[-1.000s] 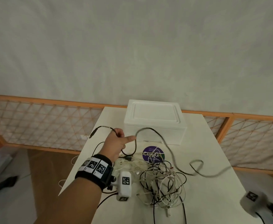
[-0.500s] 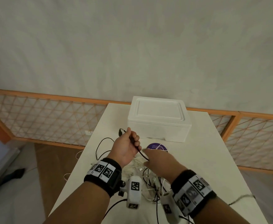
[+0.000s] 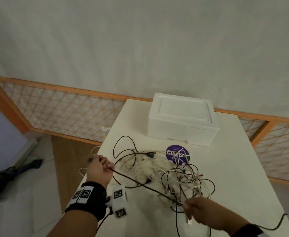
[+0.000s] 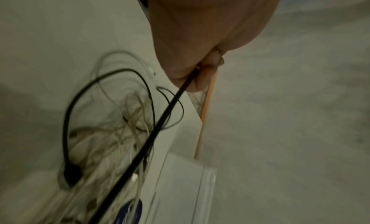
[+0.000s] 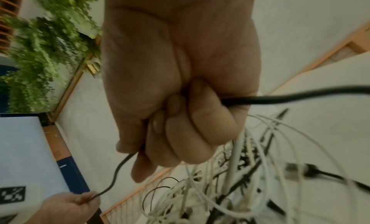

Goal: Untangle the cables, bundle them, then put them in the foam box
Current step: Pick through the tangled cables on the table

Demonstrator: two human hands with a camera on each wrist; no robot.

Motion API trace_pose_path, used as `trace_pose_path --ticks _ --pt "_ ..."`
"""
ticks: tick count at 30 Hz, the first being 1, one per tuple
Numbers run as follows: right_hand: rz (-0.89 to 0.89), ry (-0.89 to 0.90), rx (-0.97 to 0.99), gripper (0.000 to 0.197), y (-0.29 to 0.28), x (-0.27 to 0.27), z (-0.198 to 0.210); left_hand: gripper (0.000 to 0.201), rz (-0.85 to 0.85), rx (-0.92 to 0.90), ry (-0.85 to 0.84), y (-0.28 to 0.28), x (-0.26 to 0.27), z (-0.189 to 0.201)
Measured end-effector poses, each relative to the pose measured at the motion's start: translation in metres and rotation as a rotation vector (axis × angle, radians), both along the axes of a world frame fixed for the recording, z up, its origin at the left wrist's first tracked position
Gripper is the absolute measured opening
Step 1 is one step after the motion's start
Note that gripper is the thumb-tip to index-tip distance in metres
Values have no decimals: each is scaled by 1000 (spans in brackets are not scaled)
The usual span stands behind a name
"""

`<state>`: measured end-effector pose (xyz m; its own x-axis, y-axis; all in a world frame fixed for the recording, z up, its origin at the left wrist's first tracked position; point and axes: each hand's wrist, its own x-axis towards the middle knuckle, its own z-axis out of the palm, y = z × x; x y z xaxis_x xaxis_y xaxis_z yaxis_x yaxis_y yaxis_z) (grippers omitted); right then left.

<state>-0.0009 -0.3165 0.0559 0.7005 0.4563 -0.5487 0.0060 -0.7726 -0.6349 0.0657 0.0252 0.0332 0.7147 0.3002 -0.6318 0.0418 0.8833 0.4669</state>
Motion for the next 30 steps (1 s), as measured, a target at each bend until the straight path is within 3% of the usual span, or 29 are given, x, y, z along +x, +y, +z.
trace_pose_path --ticks 3,6,9,12,15,19,22,26,30 --pt "-46 194 35 31 -5 -12 -4 38 26 64 52 9 -12 -18" --pt "6 242 -36 20 -2 -18 -22 34 -50 115 60 1 -23 -31" --pt "6 278 -37 32 9 -21 -40 33 -190 189 74 -10 -31 -39" --pt "32 260 -91 34 25 -15 -45 44 -273 227 80 -20 -36 -46" --pt "93 115 -156 39 13 -3 -54 45 -278 226 76 -21 -37 -49" --pt "-73 138 -265 27 -20 16 -48 31 -309 229 92 -16 -37 -56" --pt "-177 205 -309 19 -11 30 -31 29 -334 219 107 -15 -40 -62" --pt "-52 39 -205 14 45 48 -21 33 -433 332 114 -22 -43 -60" --pt "202 -286 -257 41 100 67 -48 29 -545 321 97 -26 -38 -57"
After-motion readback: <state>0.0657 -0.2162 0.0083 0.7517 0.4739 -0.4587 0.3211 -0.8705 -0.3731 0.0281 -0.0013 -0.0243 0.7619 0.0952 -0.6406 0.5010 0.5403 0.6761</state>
